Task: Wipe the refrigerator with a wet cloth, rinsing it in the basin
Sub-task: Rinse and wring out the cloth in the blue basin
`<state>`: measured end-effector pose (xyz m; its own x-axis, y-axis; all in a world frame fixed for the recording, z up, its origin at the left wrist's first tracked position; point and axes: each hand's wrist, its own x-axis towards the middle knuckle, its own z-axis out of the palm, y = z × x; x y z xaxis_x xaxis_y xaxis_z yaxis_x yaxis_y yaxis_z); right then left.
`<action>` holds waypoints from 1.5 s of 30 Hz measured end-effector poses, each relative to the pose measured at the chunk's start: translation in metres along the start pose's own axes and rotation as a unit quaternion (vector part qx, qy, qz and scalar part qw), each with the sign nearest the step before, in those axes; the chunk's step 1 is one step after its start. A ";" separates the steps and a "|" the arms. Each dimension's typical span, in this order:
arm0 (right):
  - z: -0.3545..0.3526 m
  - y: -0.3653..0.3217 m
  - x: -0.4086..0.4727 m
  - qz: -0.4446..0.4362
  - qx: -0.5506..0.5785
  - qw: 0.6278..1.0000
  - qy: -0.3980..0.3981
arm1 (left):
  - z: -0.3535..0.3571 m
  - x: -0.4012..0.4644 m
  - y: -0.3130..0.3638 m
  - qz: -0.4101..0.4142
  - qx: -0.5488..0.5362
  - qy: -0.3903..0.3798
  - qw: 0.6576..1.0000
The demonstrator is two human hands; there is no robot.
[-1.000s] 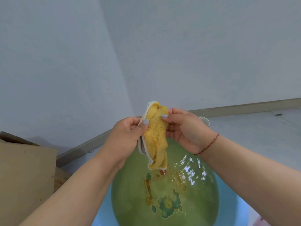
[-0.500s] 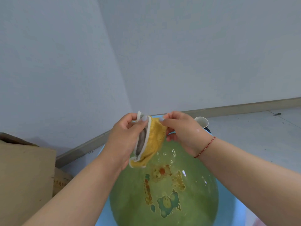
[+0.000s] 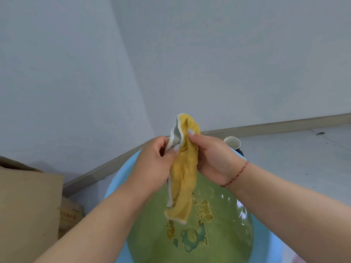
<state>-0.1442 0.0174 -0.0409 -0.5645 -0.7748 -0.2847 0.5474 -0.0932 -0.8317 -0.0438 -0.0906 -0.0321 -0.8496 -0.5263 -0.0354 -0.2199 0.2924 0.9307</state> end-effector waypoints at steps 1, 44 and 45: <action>-0.001 0.001 0.000 -0.015 -0.036 0.999 0.010 | 0.001 0.000 0.001 -0.001 0.013 0.012 1.000; -0.023 -0.029 -0.014 0.035 -0.011 0.999 0.004 | -0.008 0.001 0.006 -0.231 -0.455 -0.101 0.854; -0.028 -0.034 -0.015 0.029 -0.035 0.999 0.023 | -0.001 0.003 0.004 -0.232 -0.434 -0.073 0.867</action>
<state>-0.1716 0.0495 -0.0221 -0.5619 -0.7483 -0.3527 0.5361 -0.0047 -0.8441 -0.0461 -0.0919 -0.0284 -0.8321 -0.3005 -0.4662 -0.1644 -0.6691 0.7247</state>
